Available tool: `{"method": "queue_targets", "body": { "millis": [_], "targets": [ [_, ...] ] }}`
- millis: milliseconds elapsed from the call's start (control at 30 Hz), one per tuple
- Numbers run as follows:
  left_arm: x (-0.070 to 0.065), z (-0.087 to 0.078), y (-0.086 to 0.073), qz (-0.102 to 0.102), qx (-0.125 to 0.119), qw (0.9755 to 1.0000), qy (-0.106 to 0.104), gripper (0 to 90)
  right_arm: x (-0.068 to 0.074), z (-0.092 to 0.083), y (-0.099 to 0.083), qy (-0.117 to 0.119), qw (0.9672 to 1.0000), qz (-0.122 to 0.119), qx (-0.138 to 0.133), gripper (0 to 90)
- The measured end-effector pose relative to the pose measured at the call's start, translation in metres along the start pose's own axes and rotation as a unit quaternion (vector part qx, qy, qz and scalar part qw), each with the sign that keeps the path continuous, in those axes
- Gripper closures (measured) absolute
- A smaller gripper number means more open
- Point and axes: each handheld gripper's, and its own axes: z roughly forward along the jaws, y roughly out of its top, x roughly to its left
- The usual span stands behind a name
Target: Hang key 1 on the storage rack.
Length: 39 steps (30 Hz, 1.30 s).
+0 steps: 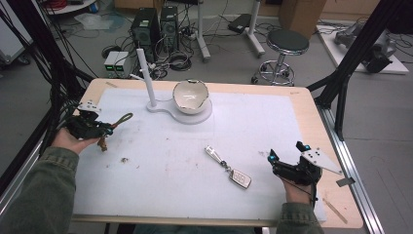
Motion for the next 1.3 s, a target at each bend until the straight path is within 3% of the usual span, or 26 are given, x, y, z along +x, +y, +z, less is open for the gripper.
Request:
{"method": "queue_targets", "body": {
  "millis": [400,767,933,1300],
  "targets": [
    [0.012,-0.014,0.027,-0.026,-0.014,0.9995,0.009,75.2,-0.001,0.000,0.000,0.005,1.0000,0.007,-0.002,0.5],
    [0.024,-0.022,0.047,-0.036,-0.026,0.9990,0.011,75.2,-0.002,0.000,0.000,0.005,0.9999,0.010,-0.003,0.5],
    [0.030,-0.025,0.054,-0.058,-0.033,0.9977,0.010,75.2,-0.001,0.000,0.000,0.008,0.9999,0.009,-0.001,0.5],
    [0.037,-0.032,0.072,-0.065,-0.053,0.9963,0.017,75.2,-0.003,0.002,-0.001,0.013,0.9997,0.019,0.004,0.5]
  ]
}}
